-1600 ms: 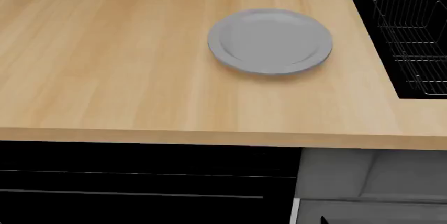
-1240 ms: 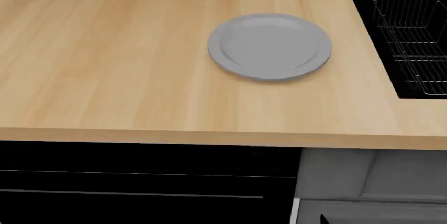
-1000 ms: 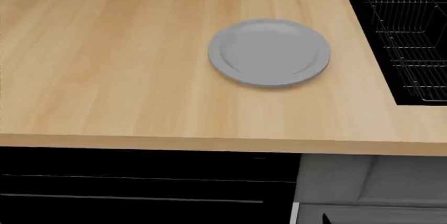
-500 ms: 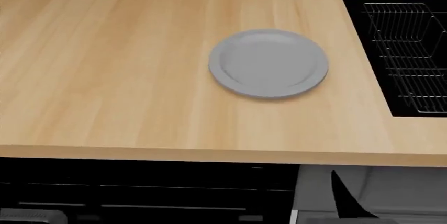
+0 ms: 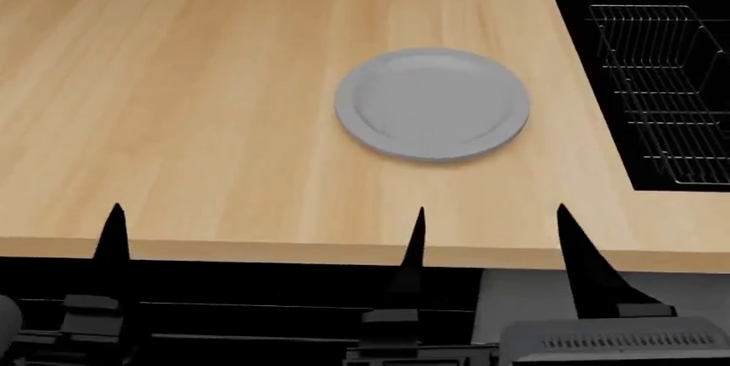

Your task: Place the pastries on the plates.

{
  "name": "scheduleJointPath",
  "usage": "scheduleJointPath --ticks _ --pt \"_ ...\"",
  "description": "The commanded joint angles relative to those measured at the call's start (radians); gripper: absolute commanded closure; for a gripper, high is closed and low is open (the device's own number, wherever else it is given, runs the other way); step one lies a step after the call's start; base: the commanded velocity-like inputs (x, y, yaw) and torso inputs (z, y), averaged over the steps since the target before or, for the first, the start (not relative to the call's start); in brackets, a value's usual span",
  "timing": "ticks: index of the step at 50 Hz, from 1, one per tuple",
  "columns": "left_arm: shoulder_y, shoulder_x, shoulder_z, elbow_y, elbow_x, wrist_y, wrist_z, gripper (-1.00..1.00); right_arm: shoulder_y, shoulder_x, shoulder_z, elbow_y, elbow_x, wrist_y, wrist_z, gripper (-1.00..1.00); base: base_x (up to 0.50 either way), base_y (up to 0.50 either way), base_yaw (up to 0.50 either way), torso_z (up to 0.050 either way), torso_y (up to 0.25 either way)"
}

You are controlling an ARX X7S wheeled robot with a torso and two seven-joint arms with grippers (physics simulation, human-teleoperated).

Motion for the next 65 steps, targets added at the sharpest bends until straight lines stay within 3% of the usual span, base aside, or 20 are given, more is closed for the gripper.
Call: scheduleJointPath --ticks 1,9,39,65 --pt "-0.175 -0.230 0.112 0.067 -0.386 0.033 -0.380 -1.00 0.092 0.166 -0.045 -0.112 0.241 0.079 0.251 -1.00 0.00 -0.48 0.00 0.000 0.000" --pt "-0.176 -0.249 0.129 0.064 -0.387 0.064 -0.396 -1.00 0.122 0.228 -0.072 -0.109 0.320 0.055 0.340 -1.00 0.00 -0.50 0.00 0.000 0.000" --pt "-0.222 -0.356 0.285 0.066 -0.364 0.223 -0.479 -1.00 0.135 0.304 -0.128 -0.099 0.377 -0.008 0.427 -1.00 0.00 -0.50 0.00 0.000 0.000" --pt "-0.206 -0.377 0.310 0.046 -0.343 0.275 -0.480 -1.00 0.160 0.353 -0.177 -0.100 0.402 -0.027 0.487 -1.00 0.00 -0.50 0.00 0.000 0.000"
